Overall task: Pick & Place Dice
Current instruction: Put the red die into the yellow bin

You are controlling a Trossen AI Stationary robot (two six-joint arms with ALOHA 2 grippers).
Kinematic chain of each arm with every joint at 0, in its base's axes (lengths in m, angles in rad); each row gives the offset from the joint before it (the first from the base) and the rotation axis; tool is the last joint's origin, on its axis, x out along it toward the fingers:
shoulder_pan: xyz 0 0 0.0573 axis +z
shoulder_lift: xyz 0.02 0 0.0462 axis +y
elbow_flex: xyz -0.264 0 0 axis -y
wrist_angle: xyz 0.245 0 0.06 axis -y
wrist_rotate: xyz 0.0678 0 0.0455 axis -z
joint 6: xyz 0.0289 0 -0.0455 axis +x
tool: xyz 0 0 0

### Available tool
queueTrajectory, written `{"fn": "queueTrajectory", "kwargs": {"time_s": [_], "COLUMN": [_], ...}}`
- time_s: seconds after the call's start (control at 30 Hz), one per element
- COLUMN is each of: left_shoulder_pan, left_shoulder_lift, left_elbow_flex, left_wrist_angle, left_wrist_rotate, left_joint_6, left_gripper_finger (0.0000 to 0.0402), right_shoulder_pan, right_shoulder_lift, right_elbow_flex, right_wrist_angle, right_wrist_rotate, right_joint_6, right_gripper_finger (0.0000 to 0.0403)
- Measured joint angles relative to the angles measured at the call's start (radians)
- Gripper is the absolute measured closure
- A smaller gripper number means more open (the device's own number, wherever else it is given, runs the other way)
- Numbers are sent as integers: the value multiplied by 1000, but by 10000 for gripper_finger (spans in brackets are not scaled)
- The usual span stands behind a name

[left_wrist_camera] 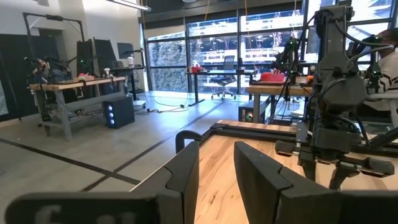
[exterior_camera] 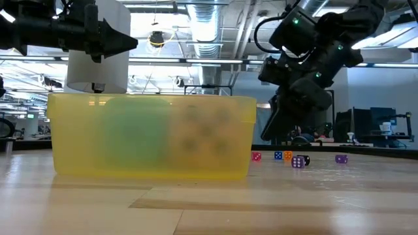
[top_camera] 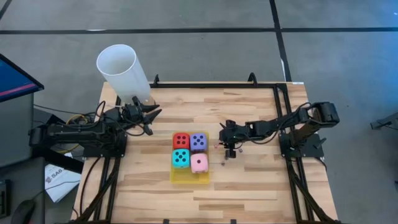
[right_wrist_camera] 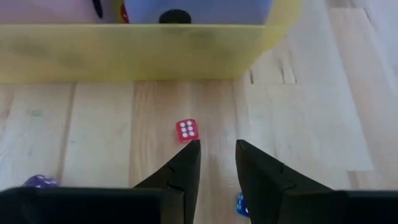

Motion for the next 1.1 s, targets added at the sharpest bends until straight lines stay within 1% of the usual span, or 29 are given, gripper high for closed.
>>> {"fn": "queueTrajectory", "kwargs": {"time_s": [0.27, 0.4, 0.5, 0.6, 0.9, 1.0, 1.1], "left_shoulder_pan": [0, 0, 0, 0, 0, 0, 0], "left_shoulder_lift": [0, 0, 0, 0, 0, 0, 0], "left_elbow_flex": [0, 0, 0, 0, 0, 0, 0], "left_wrist_angle": [2, 10, 15, 16, 16, 18, 19], "left_wrist_rotate": [0, 0, 0, 0, 0, 0, 0], "left_joint_6": [0, 0, 0, 0, 0, 0, 0], "left_gripper_finger": [312, 312, 312, 312, 312, 312, 312], "right_shoulder_pan": [3, 3, 6, 10, 10, 10, 10], "right_shoulder_lift": [0, 0, 0, 0, 0, 0, 0], "right_elbow_flex": [0, 0, 0, 0, 0, 0, 0], "right_wrist_angle": [0, 34, 31, 32, 41, 51, 58], "right_wrist_rotate": [-1, -2, -4, -3, -2, -3, -3], "right_joint_6": [0, 24, -8, -34, -53, -52, -44], "right_gripper_finger": [305, 305, 299, 278, 192, 177, 173]}}
